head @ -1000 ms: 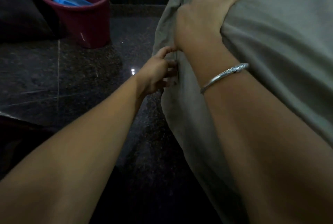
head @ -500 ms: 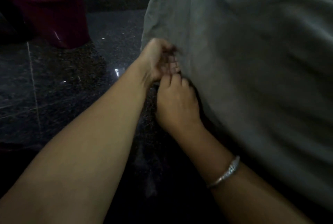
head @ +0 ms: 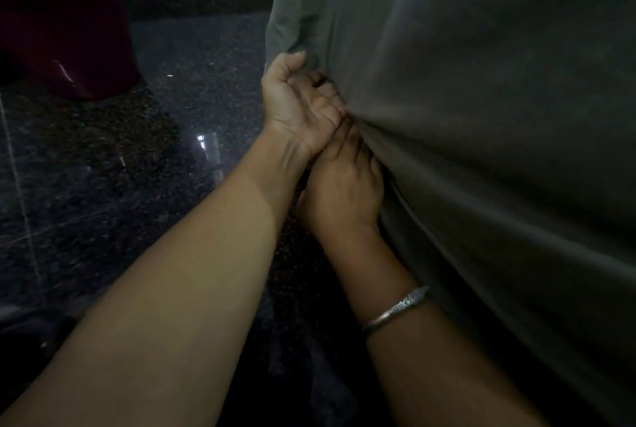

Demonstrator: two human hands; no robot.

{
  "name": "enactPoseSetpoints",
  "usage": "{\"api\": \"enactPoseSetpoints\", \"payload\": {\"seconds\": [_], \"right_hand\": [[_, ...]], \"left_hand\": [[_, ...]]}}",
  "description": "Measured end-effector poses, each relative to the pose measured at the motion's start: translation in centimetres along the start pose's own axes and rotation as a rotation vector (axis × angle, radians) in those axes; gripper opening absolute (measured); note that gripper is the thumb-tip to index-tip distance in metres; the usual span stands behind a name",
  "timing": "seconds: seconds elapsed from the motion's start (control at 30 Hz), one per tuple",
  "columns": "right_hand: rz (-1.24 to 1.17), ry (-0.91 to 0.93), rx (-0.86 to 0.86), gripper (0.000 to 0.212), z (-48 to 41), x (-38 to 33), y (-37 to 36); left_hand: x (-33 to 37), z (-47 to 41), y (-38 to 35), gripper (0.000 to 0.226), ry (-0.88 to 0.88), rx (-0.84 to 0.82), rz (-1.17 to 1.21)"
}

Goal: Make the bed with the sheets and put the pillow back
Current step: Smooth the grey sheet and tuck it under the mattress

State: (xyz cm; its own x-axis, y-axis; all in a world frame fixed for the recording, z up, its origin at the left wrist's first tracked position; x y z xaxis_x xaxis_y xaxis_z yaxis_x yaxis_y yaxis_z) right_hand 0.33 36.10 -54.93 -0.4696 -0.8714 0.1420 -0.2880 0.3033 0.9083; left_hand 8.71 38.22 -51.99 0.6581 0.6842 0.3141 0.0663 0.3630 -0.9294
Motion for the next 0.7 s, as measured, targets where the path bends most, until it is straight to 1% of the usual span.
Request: {"api": "enactPoseSetpoints", "payload": {"seconds": [0.03, 0.07, 0.1, 0.13, 0.17, 0.2, 0.23, 0.27, 0.3, 0.33, 0.4, 0.43, 0.47, 0.5, 0.57, 0.6, 0.63, 0.7], "right_hand": [[-0.02, -0.025, -0.021, 0.072, -0.8, -0.1, -0.5], [-0.066, -0.043, -0.06, 0.067, -1.5, -0.2, -0.6], [-0.077, -0.067, -0.089, 0.064, -2.0, -0.2, -0.3], [-0.057, -0.091, -0.122, 0.065, -2.3, 0.0, -0.1], [-0.035, -0.088, -0.144, 0.067, -2.5, 0.0, -0.1], [-0.059, -0.027, -0.191, 0.068, -2.5, -0.1, -0.5], [-0.115, 0.059, -0.214, 0.069, -2.4, 0.1, -0.8], [-0.204, 0.114, -0.224, 0.073, -2.3, 0.4, -0.5], [-0.288, 0.133, -0.242, 0.079, -2.2, 0.8, 0.0], [-0.366, 0.145, -0.26, 0.082, -2.2, 1.1, 0.4], [-0.448, 0.183, -0.316, 0.079, -2.1, 1.5, 0.9], [-0.457, 0.207, -0.322, 0.075, -1.9, 1.7, 0.9], [-0.46, 0.237, -0.288, 0.07, -1.7, 1.8, 1.3], [-0.447, 0.27, -0.216, 0.066, -1.4, 2.0, 1.6], [-0.379, 0.324, -0.048, 0.059, 0.0, 2.2, 2.0], [-0.319, 0.34, 0.006, 0.058, 0.9, 2.1, 2.1], [-0.24, 0.339, 0.027, 0.058, 1.9, 2.0, 2.1], [-0.093, 0.274, -0.031, 0.067, 3.6, 2.1, 1.8]], "left_hand": [[0.2, -0.2, -0.2, 0.045, 0.0, 0.038, -0.091], [0.7, -0.5, -0.4, 0.031, 0.014, 0.089, -0.26], [1.6, -0.5, -0.7, 0.021, 0.035, 0.155, -0.525], [2.6, -0.4, -0.8, 0.015, 0.055, 0.234, -0.848], [4.0, -0.3, -0.7, 0.014, 0.054, 0.317, -1.167], [5.0, -0.3, -0.2, 0.016, 0.063, 0.379, -1.37], [5.4, 0.0, 0.4, 0.023, 0.115, 0.406, -1.452], [5.0, 0.4, 1.1, 0.031, 0.222, 0.392, -1.439], [3.8, 1.0, 1.5, 0.036, 0.332, 0.342, -1.361], [2.5, 1.4, 1.5, 0.033, 0.368, 0.293, -1.241], [1.3, 1.1, 0.8, 0.012, 0.216, 0.275, -1.031], [1.5, 0.8, 0.4, 0.01, 0.13, 0.3, -0.983], [1.8, 0.6, 0.0, 0.013, 0.074, 0.319, -0.934], [2.0, 0.6, -0.3, 0.015, 0.049, 0.309, -0.85], [2.1, 0.9, -0.8, 0.02, 0.066, 0.255, -0.633], [2.0, 1.0, -1.0, 0.027, 0.075, 0.217, -0.52], [1.8, 1.1, -1.2, 0.034, 0.067, 0.196, -0.424], [1.2, 0.9, -1.1, 0.042, 0.031, 0.148, -0.277]]}}
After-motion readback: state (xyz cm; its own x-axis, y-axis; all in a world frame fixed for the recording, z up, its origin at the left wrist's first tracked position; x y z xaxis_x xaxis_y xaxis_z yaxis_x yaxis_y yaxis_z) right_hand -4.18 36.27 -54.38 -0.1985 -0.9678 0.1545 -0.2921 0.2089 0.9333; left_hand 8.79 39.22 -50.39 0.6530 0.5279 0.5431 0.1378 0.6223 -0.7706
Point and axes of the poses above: each hand's wrist, its own z-axis away from the middle knuckle, its own y-axis out of the back of the hand, x = y × z, the point moved 4 cm from there along -z, towards the middle knuckle, and after that the axes turned 2 degrees about y, right-handed, at the moved point
